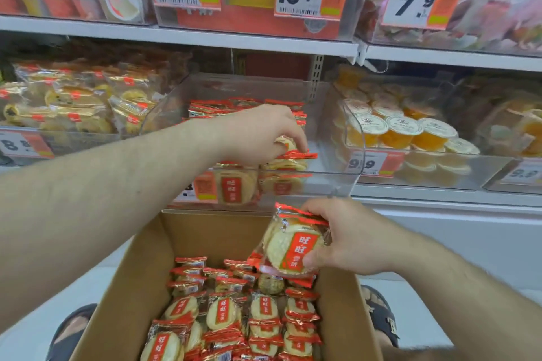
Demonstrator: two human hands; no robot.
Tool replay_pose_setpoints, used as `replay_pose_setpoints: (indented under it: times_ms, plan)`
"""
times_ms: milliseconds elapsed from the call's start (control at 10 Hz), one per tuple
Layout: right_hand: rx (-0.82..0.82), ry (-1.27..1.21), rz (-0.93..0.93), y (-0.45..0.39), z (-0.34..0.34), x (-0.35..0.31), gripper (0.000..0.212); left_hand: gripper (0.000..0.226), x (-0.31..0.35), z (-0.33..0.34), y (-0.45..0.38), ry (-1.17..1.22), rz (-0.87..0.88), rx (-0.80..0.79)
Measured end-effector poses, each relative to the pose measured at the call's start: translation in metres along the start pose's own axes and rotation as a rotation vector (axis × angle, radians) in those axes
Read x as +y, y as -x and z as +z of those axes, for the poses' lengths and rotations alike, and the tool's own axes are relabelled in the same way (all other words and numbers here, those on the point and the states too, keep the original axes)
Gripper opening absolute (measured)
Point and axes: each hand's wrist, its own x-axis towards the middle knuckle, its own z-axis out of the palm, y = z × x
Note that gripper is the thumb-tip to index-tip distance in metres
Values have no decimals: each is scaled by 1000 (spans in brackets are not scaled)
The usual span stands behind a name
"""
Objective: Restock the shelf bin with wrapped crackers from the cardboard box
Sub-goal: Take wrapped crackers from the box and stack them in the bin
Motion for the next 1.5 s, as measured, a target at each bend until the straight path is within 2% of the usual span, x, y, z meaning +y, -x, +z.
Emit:
replay_pose_setpoints:
  times_ms: [100,200,300,400,500,600,700,800,900,1100,1200,1300,1400,1500]
  plan:
    - [-22,-5,-8,2,-3,0,47,38,1,-1,-29,-88,47,-117]
    - [-19,-17,-17,2,-6,1,48,43,4,1,-47,-171,-4,-340]
    - [-2,-4,-29,1,-8,1,42,42,4,6,-57,-213,-19,-492]
    - [-1,-3,-41,1,-8,-1,44,39,-2,12,-62,-243,-28,-450]
    - [-2,-39,-37,0,-9,-3,50,45,-11,18,-61,-362,-21,-281]
    - [-11,-49,-43,-2,-9,-5,51,42,-12,24,-61,-523,8,-169]
    - [-20,-49,-47,-4,-9,-9,52,29,-12,27,-64,-425,-24,-172]
    - [-26,-36,-53,-7,-8,-13,53,30,-14,28,-68,-368,-72,-277]
    - [-35,-12,-58,-8,-8,-15,53,29,1,22,-68,-310,-177,-306]
    - [-44,-16,-58,-11,-8,-14,50,43,25,14,-61,68,-163,-667]
    - [-43,-18,-55,-10,-8,-12,50,45,23,18,-59,74,-163,-686]
    - [-32,-20,-55,-9,-10,-11,51,48,21,16,-59,79,-212,-637]
    - [-30,-31,-55,-9,-11,-10,51,35,13,14,-59,142,-277,-584]
    - [-35,-47,-56,-7,-16,-7,49,12,3,17,-62,91,-245,-515]
